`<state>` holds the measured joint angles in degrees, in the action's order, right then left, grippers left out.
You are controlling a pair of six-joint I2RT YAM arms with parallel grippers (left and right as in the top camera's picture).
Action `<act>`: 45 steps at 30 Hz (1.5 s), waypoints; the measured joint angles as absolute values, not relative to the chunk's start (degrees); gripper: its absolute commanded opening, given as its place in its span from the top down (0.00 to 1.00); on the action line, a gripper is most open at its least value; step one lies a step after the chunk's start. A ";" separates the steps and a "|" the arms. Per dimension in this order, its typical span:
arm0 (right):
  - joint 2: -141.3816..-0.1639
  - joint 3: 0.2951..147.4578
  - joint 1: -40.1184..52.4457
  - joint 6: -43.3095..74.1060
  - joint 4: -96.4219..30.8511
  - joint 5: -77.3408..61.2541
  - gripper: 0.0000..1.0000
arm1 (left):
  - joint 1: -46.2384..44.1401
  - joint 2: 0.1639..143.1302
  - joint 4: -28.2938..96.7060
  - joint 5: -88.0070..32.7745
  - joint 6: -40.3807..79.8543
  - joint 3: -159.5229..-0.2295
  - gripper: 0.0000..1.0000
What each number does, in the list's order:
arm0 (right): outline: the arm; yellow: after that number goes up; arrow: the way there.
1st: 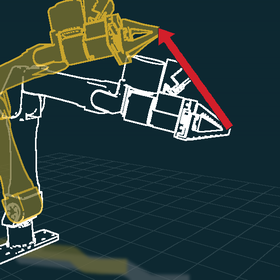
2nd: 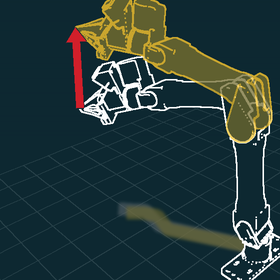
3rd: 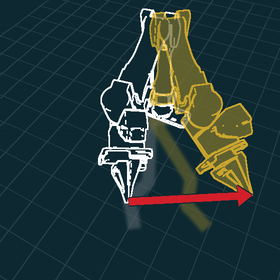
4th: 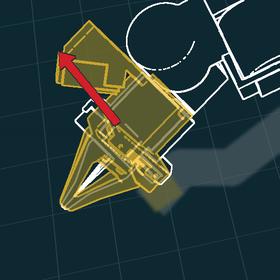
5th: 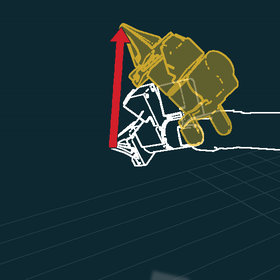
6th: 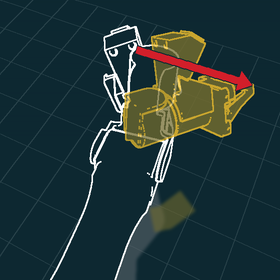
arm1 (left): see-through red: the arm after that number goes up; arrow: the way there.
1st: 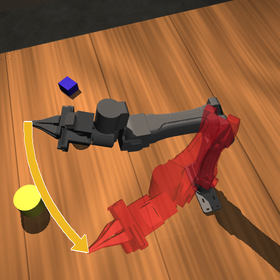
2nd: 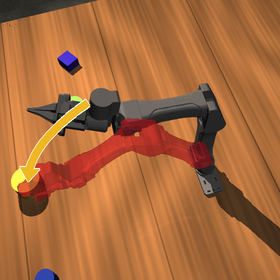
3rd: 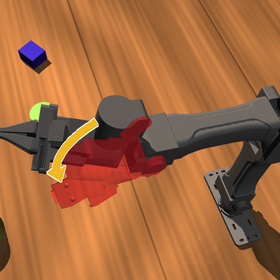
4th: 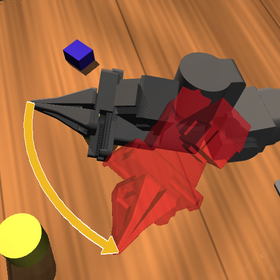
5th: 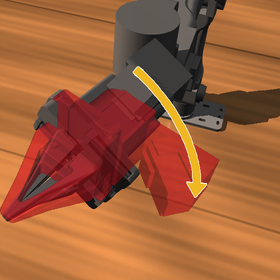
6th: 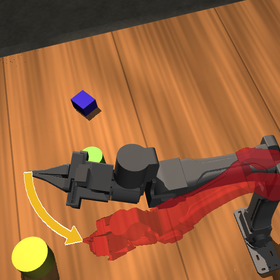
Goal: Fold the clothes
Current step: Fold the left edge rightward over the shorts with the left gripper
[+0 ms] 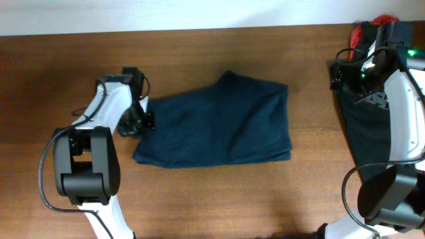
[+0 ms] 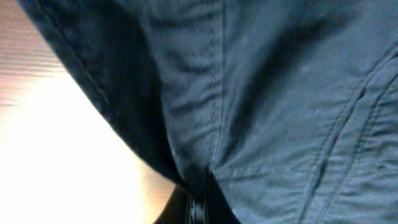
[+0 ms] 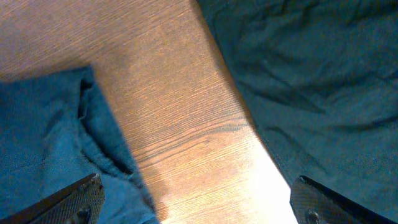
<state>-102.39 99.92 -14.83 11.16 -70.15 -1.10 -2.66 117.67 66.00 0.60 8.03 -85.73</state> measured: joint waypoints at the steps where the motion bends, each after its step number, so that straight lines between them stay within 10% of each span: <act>1: -102.39 99.92 -14.81 11.16 -70.08 -1.13 0.01 | -2.11 117.93 71.33 3.27 8.82 -89.27 0.99; 6: -102.39 99.92 -14.81 11.16 -70.08 -1.10 0.01 | -3.01 118.74 95.53 10.15 12.08 -120.05 0.99; 16: -102.39 99.92 -14.83 11.16 -70.08 -1.10 0.01 | -20.62 116.86 96.14 3.57 15.99 -129.05 1.00; 34: -102.39 99.92 -14.83 11.16 -70.08 -1.10 0.01 | -37.50 117.71 62.37 -7.22 16.80 -101.36 0.99; 38: -102.39 99.92 -14.83 11.16 -70.08 -1.10 0.01 | -37.50 117.71 61.80 -11.16 17.41 -100.27 0.51; 43: -102.39 99.92 -14.83 11.16 -70.15 -1.10 0.01 | -37.93 117.71 66.67 -14.90 17.50 -101.60 0.51; 45: -102.39 99.92 -14.83 11.16 -70.13 -1.10 0.01 | -37.80 117.75 70.46 -15.03 16.71 -105.95 0.72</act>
<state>-102.39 99.92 -14.83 11.16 -70.13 -1.10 -37.80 117.75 70.46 -15.03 16.71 -105.95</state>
